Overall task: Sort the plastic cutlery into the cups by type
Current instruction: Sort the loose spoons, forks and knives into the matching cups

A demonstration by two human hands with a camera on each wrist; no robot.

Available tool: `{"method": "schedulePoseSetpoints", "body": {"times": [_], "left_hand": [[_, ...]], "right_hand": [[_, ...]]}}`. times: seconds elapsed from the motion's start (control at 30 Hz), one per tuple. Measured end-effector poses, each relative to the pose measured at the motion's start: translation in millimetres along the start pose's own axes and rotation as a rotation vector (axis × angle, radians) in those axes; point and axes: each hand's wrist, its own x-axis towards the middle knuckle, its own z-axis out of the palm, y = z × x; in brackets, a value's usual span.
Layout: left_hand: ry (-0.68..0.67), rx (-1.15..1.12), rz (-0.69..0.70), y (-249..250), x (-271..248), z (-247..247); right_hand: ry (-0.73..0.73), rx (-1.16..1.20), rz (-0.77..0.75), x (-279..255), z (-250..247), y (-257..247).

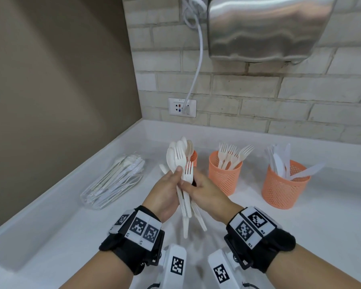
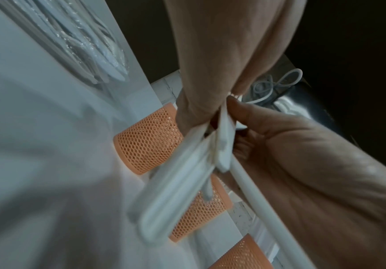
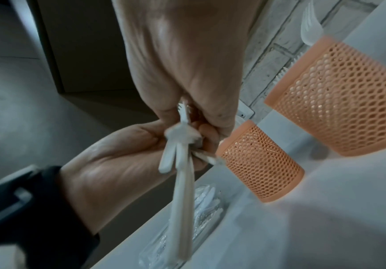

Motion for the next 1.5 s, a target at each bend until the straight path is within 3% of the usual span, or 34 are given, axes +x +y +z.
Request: {"method": "schedulePoseSetpoints", "body": {"times": [0.17,0.4,0.67,0.8,0.97,1.03,1.1,1.23,1.37,1.5], "left_hand": [[0.04,-0.005,0.031,-4,2,-2],[0.056,0.036,0.057,0,1,-3],[0.113,-0.011,0.104,4,4,-11],[0.154,0.131,0.152,12,8,-20],[0.145,0.19,0.163,17,12,-30],[0.147,0.196,0.133,21,12,-29],[0.139,0.188,0.091,21,11,-27],[0.13,0.166,0.063,24,11,-28],[0.08,0.167,0.076,34,17,-29],[0.042,0.192,0.095,47,29,-27]], "right_hand": [[-0.012,0.044,-0.011,1,0,3],[0.086,0.093,-0.028,1,1,5],[0.034,0.044,0.094,8,-12,8],[0.236,0.154,0.028,19,-48,-16],[0.596,0.123,-0.372,50,-92,-43],[0.703,0.062,-0.433,62,-100,-38],[0.738,-0.006,-0.383,71,-104,-22],[0.646,-0.033,-0.229,78,-107,11],[0.632,-0.083,-0.205,83,-112,15],[0.557,-0.341,-0.114,81,-116,13]]}}
